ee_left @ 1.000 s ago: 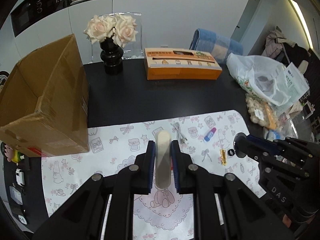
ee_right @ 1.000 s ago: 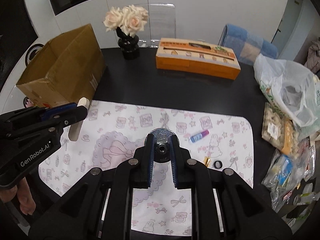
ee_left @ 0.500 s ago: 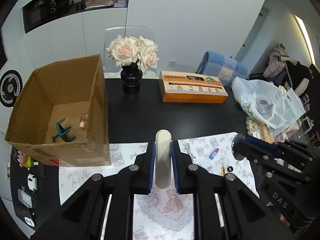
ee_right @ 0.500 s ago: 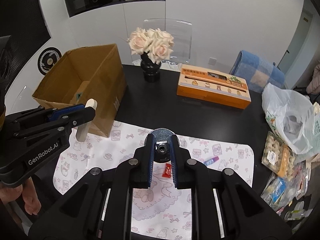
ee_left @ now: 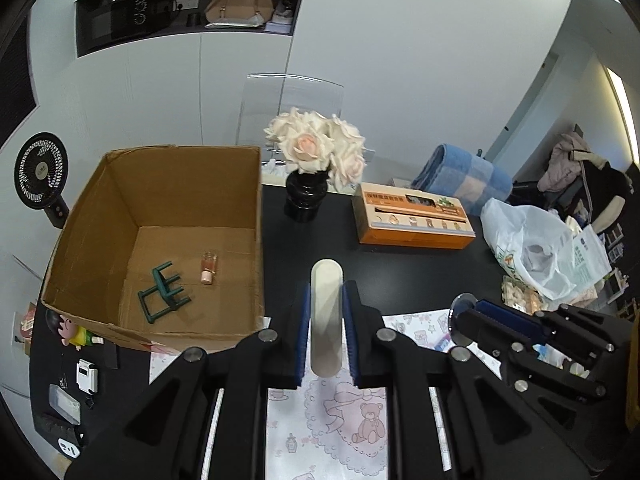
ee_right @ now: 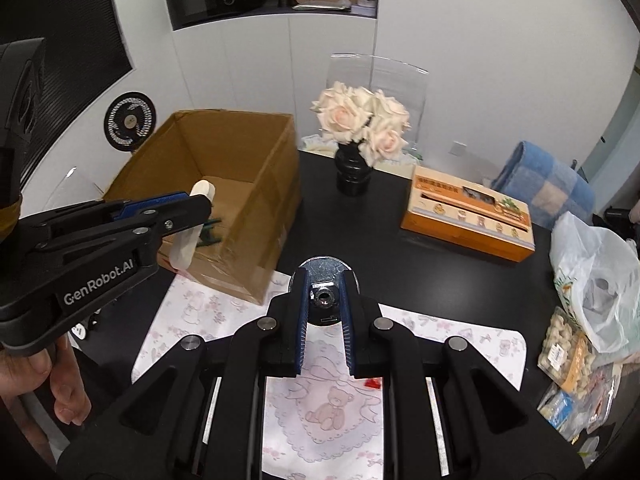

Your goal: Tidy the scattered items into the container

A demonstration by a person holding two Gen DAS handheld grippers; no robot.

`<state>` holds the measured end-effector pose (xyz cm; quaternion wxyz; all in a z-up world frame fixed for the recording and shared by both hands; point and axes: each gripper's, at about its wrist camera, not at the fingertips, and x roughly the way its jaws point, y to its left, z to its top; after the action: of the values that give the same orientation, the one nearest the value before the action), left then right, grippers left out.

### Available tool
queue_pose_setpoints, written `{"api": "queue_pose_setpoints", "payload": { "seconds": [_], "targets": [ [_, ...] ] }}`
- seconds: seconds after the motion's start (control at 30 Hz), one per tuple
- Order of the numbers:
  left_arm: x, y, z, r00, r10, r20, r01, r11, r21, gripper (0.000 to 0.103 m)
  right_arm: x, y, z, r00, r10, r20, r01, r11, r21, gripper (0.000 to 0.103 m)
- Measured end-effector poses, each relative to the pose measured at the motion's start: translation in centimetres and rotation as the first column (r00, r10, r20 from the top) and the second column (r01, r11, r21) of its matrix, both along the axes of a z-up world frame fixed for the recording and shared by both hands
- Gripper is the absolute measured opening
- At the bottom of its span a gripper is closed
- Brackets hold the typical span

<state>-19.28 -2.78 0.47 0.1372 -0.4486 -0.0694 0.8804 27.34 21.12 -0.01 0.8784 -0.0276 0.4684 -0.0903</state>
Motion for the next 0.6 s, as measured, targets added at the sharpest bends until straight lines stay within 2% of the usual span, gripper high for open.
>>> {"api": "queue_pose_setpoints", "payload": {
  "seconds": [0.23,0.6],
  "targets": [
    [-1.1,-4.1,0.8,0.999,0.053,-0.011,-0.053,0.999,0.006,0.016,2.9,3.4,0.4,0.998,0.059,0.001,-0.059,0.998,-0.006,0.016],
    [-3.0,-10.0,0.3,0.993,0.116,-0.002,-0.116,0.993,0.007,0.016,7.6,7.9,-1.1,0.992,0.128,-0.020,-0.127,0.992,0.016,0.016]
  ]
}}
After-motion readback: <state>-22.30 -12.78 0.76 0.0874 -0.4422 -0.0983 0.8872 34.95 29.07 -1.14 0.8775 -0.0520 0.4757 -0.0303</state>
